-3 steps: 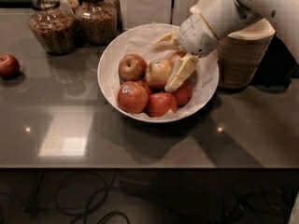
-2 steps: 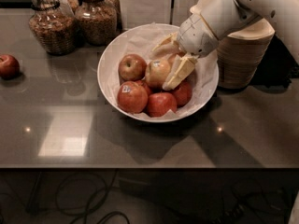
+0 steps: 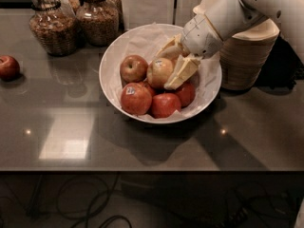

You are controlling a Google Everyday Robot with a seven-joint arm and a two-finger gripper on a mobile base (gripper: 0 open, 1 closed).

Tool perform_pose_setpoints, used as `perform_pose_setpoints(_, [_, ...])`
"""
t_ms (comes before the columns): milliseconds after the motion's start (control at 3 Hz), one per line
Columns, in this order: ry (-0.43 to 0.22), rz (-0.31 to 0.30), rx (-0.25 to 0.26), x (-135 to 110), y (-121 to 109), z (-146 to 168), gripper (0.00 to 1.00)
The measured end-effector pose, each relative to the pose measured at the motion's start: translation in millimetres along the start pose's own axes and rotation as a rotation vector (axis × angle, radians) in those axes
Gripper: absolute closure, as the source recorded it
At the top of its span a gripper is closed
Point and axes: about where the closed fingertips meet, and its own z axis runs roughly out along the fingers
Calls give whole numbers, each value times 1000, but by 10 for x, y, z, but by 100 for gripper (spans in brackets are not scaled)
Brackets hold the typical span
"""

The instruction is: Pick apple from white bowl

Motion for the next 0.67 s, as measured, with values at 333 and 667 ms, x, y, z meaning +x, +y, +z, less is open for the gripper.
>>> perform_pose_setpoints(333, [0,0,0,-1,-1,1,100])
perform_pose_setpoints(667, [-1,0,0,-2,-3,2,100])
